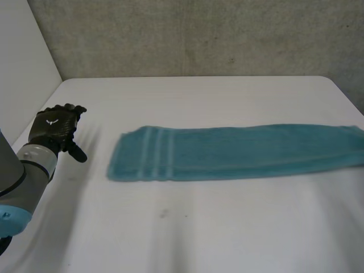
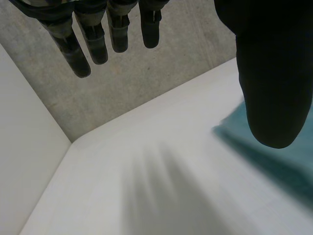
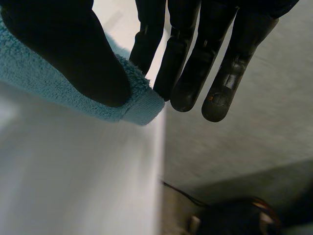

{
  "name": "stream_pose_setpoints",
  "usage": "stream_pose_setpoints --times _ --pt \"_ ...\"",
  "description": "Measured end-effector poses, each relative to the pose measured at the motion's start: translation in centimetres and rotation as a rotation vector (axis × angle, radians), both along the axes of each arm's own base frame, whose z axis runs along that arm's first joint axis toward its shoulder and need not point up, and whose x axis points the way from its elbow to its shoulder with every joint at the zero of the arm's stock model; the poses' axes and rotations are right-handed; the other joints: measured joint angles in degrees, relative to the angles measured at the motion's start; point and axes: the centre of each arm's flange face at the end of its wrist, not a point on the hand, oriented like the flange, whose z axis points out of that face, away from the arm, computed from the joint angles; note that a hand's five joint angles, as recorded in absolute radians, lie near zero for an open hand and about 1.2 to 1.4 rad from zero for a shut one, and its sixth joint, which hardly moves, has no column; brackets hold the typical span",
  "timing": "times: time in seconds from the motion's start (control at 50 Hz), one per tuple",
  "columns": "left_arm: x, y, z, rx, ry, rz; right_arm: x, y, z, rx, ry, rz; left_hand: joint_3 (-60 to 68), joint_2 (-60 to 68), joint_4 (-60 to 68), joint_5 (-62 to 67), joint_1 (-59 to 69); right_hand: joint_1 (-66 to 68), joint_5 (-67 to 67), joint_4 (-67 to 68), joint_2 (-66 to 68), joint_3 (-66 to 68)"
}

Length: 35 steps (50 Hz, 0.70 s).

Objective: Fold the laundry

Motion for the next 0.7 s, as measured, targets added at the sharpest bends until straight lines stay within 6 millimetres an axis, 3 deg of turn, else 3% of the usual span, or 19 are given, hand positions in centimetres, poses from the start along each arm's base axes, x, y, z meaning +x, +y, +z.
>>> stream_pose_setpoints --times 0.1,0.2,0.22,0.24,0.26,0.28,0.3,0.32,0.34,0.38,0.46,0.48,0.5,0.52,0.58,0.6,0.66,0.7 --pt "0.0 0.1 0.0 0.001 0.000 0.000 -1.3 -0.6 1.5 -0.039 0.048 -0.033 0.00 0.00 0.00 0.00 0.00 0.00 0.16 0.00 0.00 0.11" --pt "0.0 0.1 0.0 0.001 0.000 0.001 0.9 -1.0 3.6 -0.106 0.035 0.018 0.00 0.00 0.00 0.00 0.00 0.47 0.21 0.01 0.00 0.11" --pt "0.0 0.1 0.0 0.001 0.000 0.001 2.5 -1.0 4.3 -0.130 0.024 0.054 0.00 0.00 0.00 -0.07 0.00 0.47 0.21 0.01 0.00 0.11" --pt "0.0 0.1 0.0 0.001 0.000 0.001 5.4 -0.8 5.5 -0.169 0.008 0.119 0.00 0.00 0.00 0.00 0.00 0.47 0.43 0.02 0.16 0.11" --pt "0.0 0.1 0.0 0.001 0.000 0.001 5.4 -0.8 5.5 -0.169 0.008 0.119 0.00 0.00 0.00 0.00 0.00 0.47 0.43 0.02 0.16 0.11" --pt "0.0 0.1 0.0 0.000 0.000 0.001 7.6 -0.6 6.2 -0.191 -0.003 0.168 0.00 0.00 0.00 0.00 0.00 0.54 0.43 0.02 0.25 0.12" --pt "0.1 0.1 0.0 0.000 0.000 0.002 11.5 0.1 7.3 -0.227 -0.021 0.258 0.00 0.00 0.00 0.00 0.00 0.53 0.43 0.02 0.25 0.32" --pt "0.1 0.1 0.0 0.000 0.000 0.003 13.8 0.7 7.9 -0.247 -0.031 0.311 0.00 0.00 0.00 0.00 0.00 0.47 0.42 0.02 0.25 0.33" --pt "0.1 0.1 0.0 -0.001 0.000 0.003 17.3 1.8 8.8 -0.275 -0.046 0.394 0.00 0.00 0.00 -0.01 0.00 0.47 0.43 0.02 0.25 0.34" --pt "0.1 0.1 0.1 -0.001 -0.001 0.004 22.0 3.5 9.6 -0.307 -0.067 0.507 0.00 0.00 0.00 0.00 0.00 0.47 0.43 0.02 0.25 0.34" --pt "0.1 0.1 0.1 -0.002 -0.001 0.005 28.7 6.7 9.9 -0.339 -0.096 0.674 0.00 0.00 0.00 -0.08 0.00 0.47 0.43 0.02 0.25 0.34" --pt "0.1 0.1 0.1 -0.002 -0.001 0.005 28.7 6.7 9.9 -0.339 -0.096 0.674 0.00 0.00 0.00 -0.08 0.00 0.47 0.43 0.02 0.25 0.34" --pt "0.1 0.1 0.1 -0.003 -0.002 0.006 34.4 10.0 9.0 -0.358 -0.121 0.824 0.00 0.00 0.00 -0.01 0.00 0.47 0.43 0.02 0.25 0.34" --pt "0.1 0.1 0.1 -0.002 -0.002 0.005 36.3 11.3 8.5 -0.361 -0.128 0.878 0.00 0.00 0.00 -0.01 0.00 0.47 0.43 0.03 0.25 0.34" --pt "0.1 0.1 0.1 -0.003 -0.002 0.005 40.1 14.2 7.0 -0.365 -0.141 0.989 0.00 0.00 0.00 -0.10 0.00 0.47 0.43 0.03 0.25 0.34" --pt "0.1 0.1 0.1 -0.003 -0.002 0.005 40.1 14.2 7.0 -0.365 -0.141 0.989 0.00 0.00 0.00 -0.10 0.00 0.47 0.43 0.03 0.25 0.34" --pt "0.1 0.2 0.1 -0.002 -0.002 0.005 44.6 18.7 3.6 -0.337 -0.148 1.146 0.00 0.00 0.00 0.00 0.00 0.47 0.43 0.03 0.25 0.34" --pt "0.1 0.2 0.1 -0.002 -0.002 0.005 45.5 19.8 2.5 -0.323 -0.147 1.182 0.00 0.00 0.00 -0.09 0.00 0.47 0.43 0.03 0.25 0.34"
